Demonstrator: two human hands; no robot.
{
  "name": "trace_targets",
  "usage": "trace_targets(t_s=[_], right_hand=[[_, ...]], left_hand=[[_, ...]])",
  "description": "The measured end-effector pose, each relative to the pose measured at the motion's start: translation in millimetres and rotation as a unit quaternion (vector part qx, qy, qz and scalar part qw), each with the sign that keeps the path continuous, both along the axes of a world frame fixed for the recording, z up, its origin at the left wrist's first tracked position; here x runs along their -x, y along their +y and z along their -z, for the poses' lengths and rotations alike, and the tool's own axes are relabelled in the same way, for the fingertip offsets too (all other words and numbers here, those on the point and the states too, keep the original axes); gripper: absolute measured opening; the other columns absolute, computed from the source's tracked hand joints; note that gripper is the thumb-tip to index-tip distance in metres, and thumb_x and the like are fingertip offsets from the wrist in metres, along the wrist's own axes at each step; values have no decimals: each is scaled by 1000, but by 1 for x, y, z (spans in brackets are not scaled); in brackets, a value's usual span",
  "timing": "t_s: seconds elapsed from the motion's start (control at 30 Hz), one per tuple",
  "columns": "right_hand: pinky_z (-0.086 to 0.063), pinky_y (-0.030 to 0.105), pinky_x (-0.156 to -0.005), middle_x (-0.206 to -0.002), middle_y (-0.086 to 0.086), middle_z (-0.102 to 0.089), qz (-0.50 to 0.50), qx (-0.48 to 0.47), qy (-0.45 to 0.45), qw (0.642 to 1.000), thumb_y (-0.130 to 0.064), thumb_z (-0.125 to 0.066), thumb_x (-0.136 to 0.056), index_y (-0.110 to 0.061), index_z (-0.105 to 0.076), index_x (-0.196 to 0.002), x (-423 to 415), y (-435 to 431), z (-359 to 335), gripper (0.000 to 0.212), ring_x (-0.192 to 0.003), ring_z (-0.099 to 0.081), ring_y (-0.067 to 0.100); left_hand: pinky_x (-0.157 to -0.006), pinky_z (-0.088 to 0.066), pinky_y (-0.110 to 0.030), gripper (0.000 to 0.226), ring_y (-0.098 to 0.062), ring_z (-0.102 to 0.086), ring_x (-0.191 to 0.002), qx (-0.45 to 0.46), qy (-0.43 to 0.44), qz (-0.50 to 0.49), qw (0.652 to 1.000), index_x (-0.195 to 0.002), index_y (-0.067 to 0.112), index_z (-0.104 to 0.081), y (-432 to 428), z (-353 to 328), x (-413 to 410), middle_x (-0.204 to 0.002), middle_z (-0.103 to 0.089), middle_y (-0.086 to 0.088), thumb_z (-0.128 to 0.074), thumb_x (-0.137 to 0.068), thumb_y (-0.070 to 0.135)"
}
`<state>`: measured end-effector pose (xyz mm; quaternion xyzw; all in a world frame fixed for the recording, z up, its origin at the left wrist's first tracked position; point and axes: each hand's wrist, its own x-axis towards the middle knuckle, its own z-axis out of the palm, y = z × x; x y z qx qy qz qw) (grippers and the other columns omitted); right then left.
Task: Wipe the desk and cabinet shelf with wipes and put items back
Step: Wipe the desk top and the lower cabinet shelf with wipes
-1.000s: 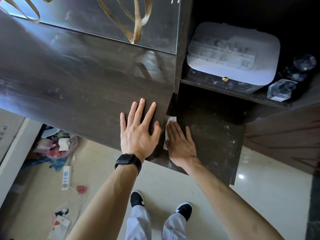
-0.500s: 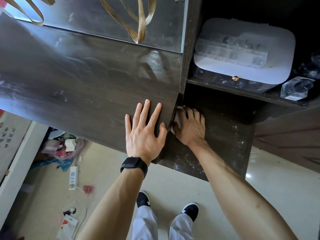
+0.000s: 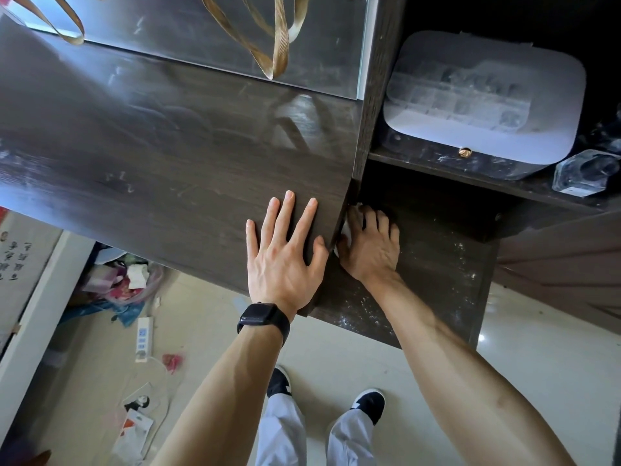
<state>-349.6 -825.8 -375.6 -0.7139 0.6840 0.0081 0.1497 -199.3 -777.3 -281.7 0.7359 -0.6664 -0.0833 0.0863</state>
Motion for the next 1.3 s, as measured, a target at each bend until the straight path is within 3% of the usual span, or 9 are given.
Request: trace_targets(t_s=[0.3,0.63,0.87,0.93,1.03,1.17,1.3], right_hand=[[-17,50,-115,-148,6,-33,-65,-45,78,994,-59,-46,-86,-20,-27,-148,-1,-19,-14,75,-141,-19,31],[-13,53,-115,-146,8,-31,-133,-80,122,980,-61,-40,-84,-29,-25,-149,16,-27,-30,74,-140,-18,33],[-21,53,-112,-146,10,-32,-91,-40,75,992,-54,-37,-91,-29,-24,-149,12,1,-13,64,-137,-23,33],[-21,52,-111,-145,9,-33,-71,-42,73,994,-51,-46,-89,-26,-24,-148,9,-4,-11,68,-137,-24,32],[-25,48,-108,-142,6,-38,-58,-44,74,995,-41,-58,-86,-25,-34,-144,6,-11,-8,65,-133,-29,31],[-39,45,-93,-128,11,-53,-18,7,6,1000,-30,-58,-90,-21,-46,-140,10,-5,-4,51,-115,-47,34],[-43,41,-93,-126,14,-53,28,-7,-43,999,-16,-55,-93,-16,-52,-133,7,-3,-4,41,-111,-52,34]], left_hand=[[-125,-6,-52,57,-17,-8,-155,-5,-2,0,1000,-155,41,-29,0,-2,1,-166,-21,6,-34,-99,48],[-125,-7,-52,57,-16,-8,-155,-10,-1,-1,1000,-155,42,-29,0,-3,2,-166,-20,7,-34,-99,49],[-125,-8,-53,57,-17,-10,-155,-7,4,-3,1000,-155,42,-30,0,-3,1,-166,-21,7,-33,-98,50],[-125,-8,-52,57,-17,-10,-155,-3,8,-4,1000,-154,42,-31,0,-3,1,-166,-22,7,-34,-98,50],[-125,-9,-53,57,-17,-10,-155,-6,9,-2,1000,-154,42,-31,0,-3,1,-166,-22,7,-33,-98,50],[-125,-7,-52,57,-16,-9,-155,-8,6,0,1000,-155,42,-29,0,-2,1,-166,-21,7,-34,-98,51],[-125,-8,-52,57,-16,-9,-155,-6,9,0,1000,-154,42,-30,0,-2,1,-166,-21,7,-35,-98,50]])
